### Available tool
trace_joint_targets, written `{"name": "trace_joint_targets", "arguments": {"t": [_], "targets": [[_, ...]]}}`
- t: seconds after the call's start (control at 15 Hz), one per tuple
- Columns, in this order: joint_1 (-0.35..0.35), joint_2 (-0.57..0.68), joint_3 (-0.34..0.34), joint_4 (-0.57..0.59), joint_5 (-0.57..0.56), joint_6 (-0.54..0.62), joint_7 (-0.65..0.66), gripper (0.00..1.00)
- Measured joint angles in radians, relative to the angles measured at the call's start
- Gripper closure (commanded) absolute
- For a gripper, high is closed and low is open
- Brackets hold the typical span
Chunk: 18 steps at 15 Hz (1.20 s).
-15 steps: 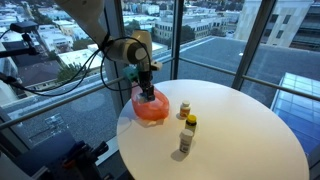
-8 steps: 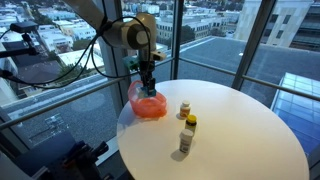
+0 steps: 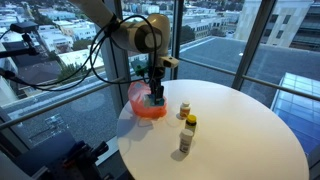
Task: Move the blue box from the plastic bag to the table
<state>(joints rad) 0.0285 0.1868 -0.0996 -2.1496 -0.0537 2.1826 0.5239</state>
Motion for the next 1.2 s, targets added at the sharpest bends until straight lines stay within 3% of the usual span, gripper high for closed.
{"name": "trace_joint_targets", "arguments": {"t": [0.47,0.93,1.0,1.07,1.2], "targets": [[-0.075,0.049,-0.062,-0.033,-0.001,0.132,0.0,0.6],[-0.08,0.158,-0.093,-0.032,-0.002,0.265,0.001,0.6],[-0.079,0.168,-0.094,-0.032,-0.002,0.274,0.001,0.46],[-0.078,0.176,-0.095,-0.032,-0.002,0.279,0.001,0.1],[-0.074,0.186,-0.098,-0.032,-0.002,0.283,0.001,0.03]]}}
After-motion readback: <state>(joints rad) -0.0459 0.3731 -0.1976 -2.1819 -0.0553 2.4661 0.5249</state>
